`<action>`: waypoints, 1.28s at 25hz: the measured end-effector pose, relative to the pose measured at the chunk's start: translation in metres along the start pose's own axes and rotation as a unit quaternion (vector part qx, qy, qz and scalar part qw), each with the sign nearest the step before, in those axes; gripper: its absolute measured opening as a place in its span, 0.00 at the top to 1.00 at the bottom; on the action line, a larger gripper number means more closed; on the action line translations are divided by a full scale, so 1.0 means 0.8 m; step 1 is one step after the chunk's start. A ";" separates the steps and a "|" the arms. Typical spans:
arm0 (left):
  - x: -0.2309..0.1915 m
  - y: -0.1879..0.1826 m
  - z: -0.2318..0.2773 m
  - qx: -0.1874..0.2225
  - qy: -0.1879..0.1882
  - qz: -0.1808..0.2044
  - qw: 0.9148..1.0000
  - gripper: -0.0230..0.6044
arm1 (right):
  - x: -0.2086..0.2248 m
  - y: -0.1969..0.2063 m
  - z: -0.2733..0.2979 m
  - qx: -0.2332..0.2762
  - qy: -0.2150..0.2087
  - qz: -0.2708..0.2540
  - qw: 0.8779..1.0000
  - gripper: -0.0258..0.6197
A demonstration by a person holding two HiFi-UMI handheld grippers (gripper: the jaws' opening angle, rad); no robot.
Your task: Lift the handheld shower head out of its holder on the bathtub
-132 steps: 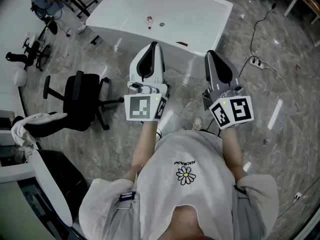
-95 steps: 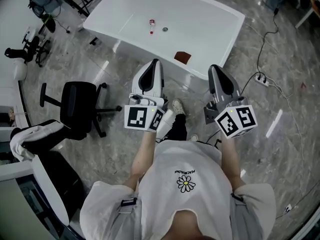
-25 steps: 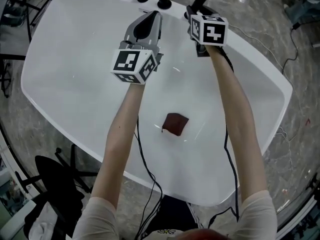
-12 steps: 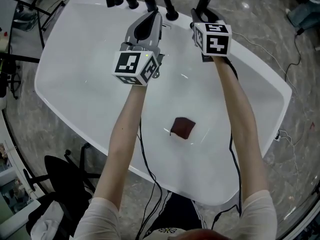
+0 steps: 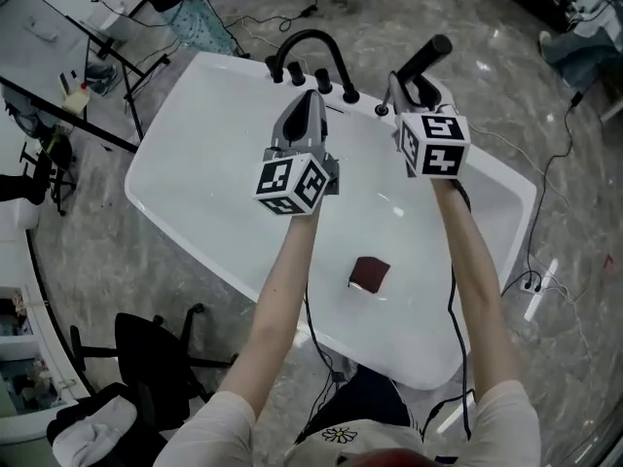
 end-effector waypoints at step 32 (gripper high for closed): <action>0.157 -0.267 -0.354 0.095 0.104 0.073 0.987 0.96 | -0.294 -0.209 -0.399 0.123 0.009 -0.041 0.992 0.72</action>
Point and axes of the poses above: the fingertips, and each gripper's own axes: z forward along the fingers, x to its right, y out of its underside, the point moved 2 cm from there along -z, backward along the fingers, and after that the axes turned 14 degrees about -y, right-handed, at the moved point
